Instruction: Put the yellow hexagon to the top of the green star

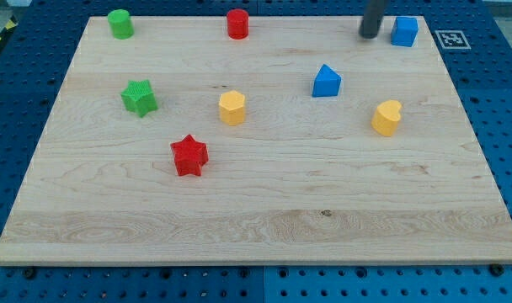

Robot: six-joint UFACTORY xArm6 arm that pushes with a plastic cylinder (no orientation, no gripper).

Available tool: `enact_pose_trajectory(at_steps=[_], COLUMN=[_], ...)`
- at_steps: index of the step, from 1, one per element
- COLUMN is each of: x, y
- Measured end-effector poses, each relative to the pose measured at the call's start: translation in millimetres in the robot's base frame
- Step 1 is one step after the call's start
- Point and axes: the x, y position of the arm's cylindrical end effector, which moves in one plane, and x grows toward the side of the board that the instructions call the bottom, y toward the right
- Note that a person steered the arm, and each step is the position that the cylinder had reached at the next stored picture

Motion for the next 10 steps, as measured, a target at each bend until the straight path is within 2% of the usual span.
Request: enact_pose_trajectory(at_steps=[1,2,8,10], x=[20,21,20,50], y=[-60,-75,-76,-117])
